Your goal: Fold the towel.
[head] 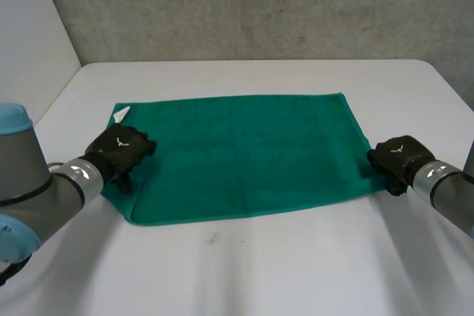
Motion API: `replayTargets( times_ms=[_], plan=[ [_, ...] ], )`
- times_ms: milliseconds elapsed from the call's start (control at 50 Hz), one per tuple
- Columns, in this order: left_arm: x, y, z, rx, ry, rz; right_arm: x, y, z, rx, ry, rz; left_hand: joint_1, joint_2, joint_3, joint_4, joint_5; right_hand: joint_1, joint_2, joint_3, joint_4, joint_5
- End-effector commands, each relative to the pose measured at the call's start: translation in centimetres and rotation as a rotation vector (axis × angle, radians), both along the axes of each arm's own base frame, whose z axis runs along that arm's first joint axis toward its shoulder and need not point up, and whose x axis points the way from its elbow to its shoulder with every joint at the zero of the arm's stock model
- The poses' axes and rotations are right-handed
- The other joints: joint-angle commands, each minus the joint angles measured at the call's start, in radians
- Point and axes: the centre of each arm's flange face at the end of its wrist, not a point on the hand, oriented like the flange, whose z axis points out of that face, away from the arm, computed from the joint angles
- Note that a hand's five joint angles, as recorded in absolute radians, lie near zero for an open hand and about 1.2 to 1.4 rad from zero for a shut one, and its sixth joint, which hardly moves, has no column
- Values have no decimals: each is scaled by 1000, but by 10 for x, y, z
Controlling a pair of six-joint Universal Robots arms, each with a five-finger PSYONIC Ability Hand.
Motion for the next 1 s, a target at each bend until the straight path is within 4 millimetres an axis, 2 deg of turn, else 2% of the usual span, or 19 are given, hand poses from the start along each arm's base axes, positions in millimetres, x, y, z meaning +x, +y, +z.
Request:
replayTargets(
  times_ms=[20,220,300,360,680,780,800,820,940,1000],
  plan=[
    [6,-13,-12,30,-144,-53,1,4,-4,7,18,15,-32,-24,-33,-12,-9,425,220,216,208,240],
    [7,-16,-18,122,-179,-65,0,3,-4,4,24,17,12,20,11,32,35,425,220,216,208,240],
    [7,-16,-18,125,-179,-63,0,3,-4,3,24,17,100,108,99,120,123,425,220,216,208,240],
    [7,-16,-17,123,-180,-60,0,3,-4,2,26,17,249,257,249,270,273,425,220,216,208,240],
    [11,-16,-19,137,-183,-50,0,2,-7,10,28,14,340,348,340,361,364,425,220,216,208,240],
    [13,-16,-18,130,-187,-38,0,2,-7,10,28,14,639,647,639,660,663,425,220,216,208,240],
    [15,-17,-18,130,-190,-30,0,3,-7,11,28,14,727,735,727,748,751,425,220,216,208,240],
    [17,-18,-18,131,-196,-17,0,3,-7,11,28,14,908,916,907,928,931,425,220,216,208,240],
    [23,-21,-18,130,-220,32,-1,2,-7,11,28,11,910,918,909,930,933,425,220,216,208,240],
    [34,-24,-10,122,-228,85,-1,2,-7,12,29,8,910,918,909,930,933,425,220,216,208,240]
  ],
)
